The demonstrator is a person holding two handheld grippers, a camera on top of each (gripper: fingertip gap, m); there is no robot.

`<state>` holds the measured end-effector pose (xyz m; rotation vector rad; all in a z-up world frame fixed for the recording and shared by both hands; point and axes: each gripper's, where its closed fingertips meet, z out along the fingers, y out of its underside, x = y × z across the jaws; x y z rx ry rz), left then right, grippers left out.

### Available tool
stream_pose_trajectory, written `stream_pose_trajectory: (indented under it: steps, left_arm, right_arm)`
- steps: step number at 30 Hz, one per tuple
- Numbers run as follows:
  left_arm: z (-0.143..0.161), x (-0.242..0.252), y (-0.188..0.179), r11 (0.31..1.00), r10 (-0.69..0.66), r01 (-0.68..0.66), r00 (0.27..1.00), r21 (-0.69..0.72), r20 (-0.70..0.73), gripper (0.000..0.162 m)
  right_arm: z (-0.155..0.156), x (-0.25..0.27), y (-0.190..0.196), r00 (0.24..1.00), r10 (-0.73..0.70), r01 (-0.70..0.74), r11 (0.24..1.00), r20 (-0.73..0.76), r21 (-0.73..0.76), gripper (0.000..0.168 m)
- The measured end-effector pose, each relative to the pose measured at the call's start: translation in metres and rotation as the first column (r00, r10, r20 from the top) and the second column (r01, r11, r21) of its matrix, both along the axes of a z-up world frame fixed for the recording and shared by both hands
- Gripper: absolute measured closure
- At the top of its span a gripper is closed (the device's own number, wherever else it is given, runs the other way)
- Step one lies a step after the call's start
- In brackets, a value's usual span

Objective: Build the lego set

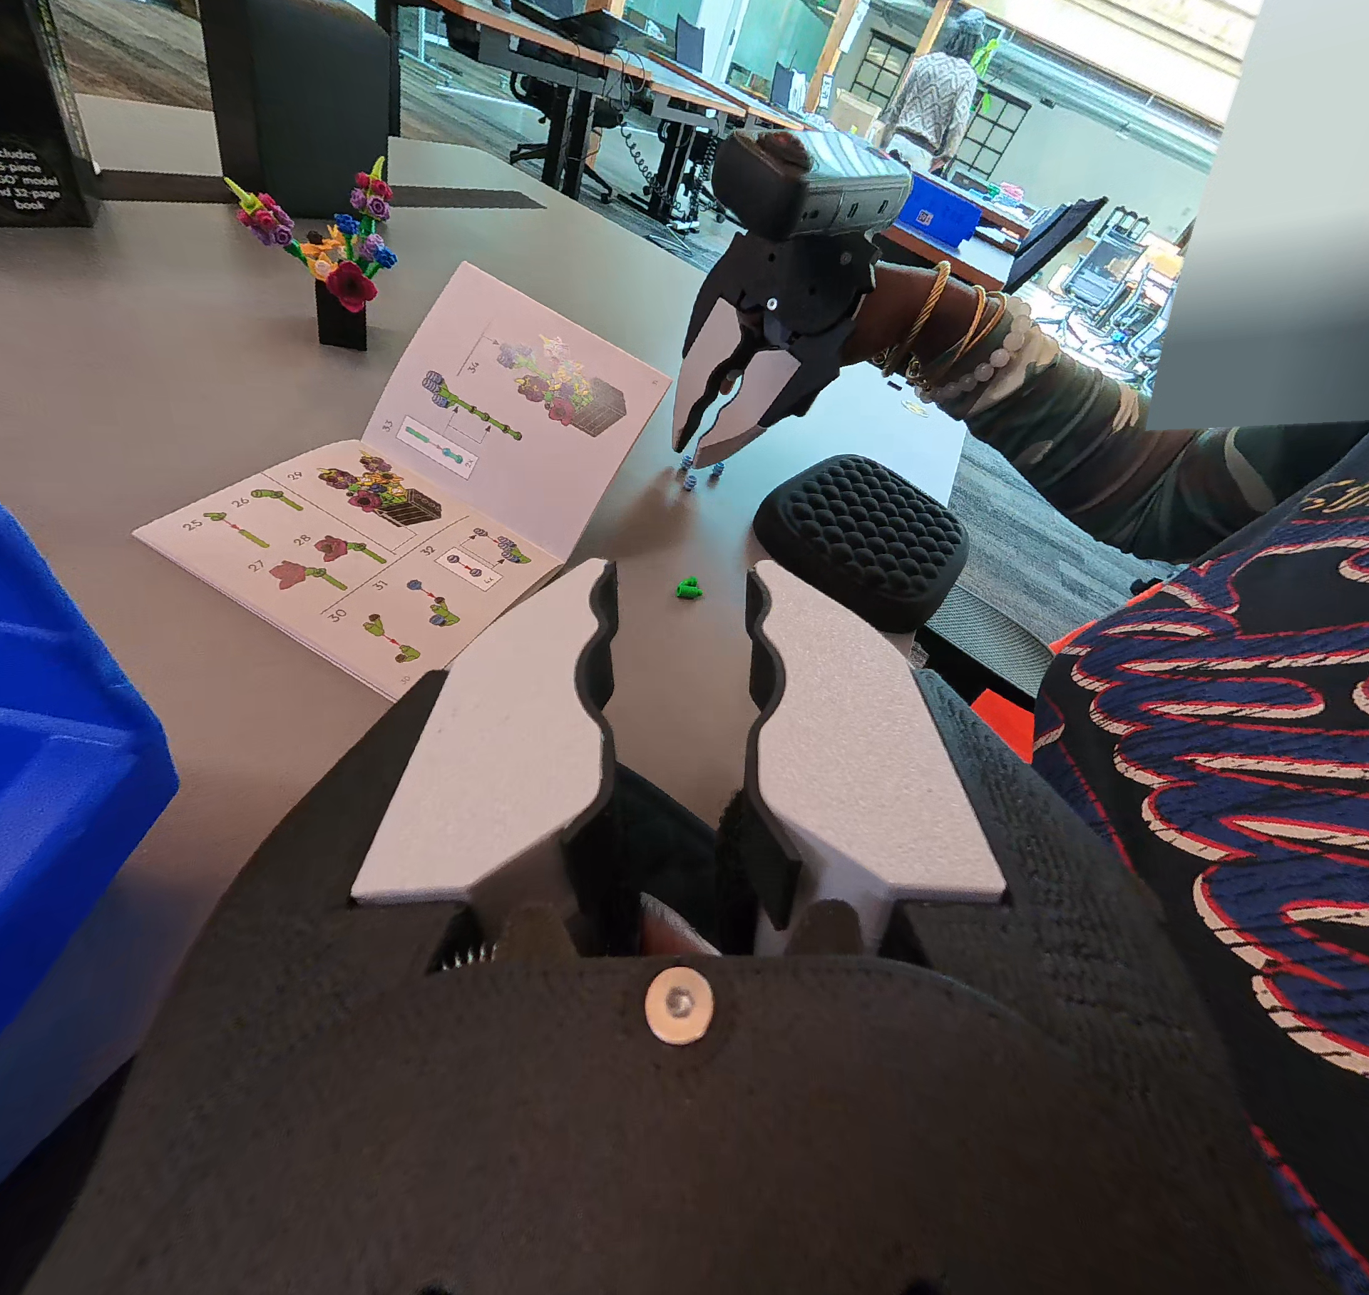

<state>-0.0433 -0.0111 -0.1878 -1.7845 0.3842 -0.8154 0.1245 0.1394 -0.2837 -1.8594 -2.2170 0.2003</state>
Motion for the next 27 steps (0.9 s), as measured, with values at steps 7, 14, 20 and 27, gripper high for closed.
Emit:
stream_pose_trajectory:
  steps: [7, 14, 20, 27]
  left_arm:
    - [-0.001, -0.003, -0.002, 1.0, 0.004, -0.004, 1.0, -0.005, -0.025, 0.128]
    - [0.0, -0.006, -0.002, 1.0, 0.014, -0.014, 0.999, -0.006, -0.031, 0.128]
    - [0.0, -0.008, -0.004, 1.0, 0.01, -0.011, 0.998, -0.012, -0.054, 0.128]
    - [0.017, -0.05, -0.009, 0.999, 0.036, -0.043, 0.966, -0.021, -0.255, 0.127]
  right_arm:
    - [0.0, 0.0, -0.002, 1.0, -0.014, 0.013, 1.0, -0.023, -0.026, 0.152]
    - [-0.003, 0.002, -0.006, 1.0, -0.004, 0.003, 0.999, -0.015, -0.035, 0.147]
    - [0.002, 0.002, -0.006, 0.999, -0.021, 0.019, 0.999, -0.044, -0.044, 0.141]
    - [0.068, -0.024, 0.003, 0.845, -0.171, 0.183, 0.983, -0.507, -0.027, 0.131]
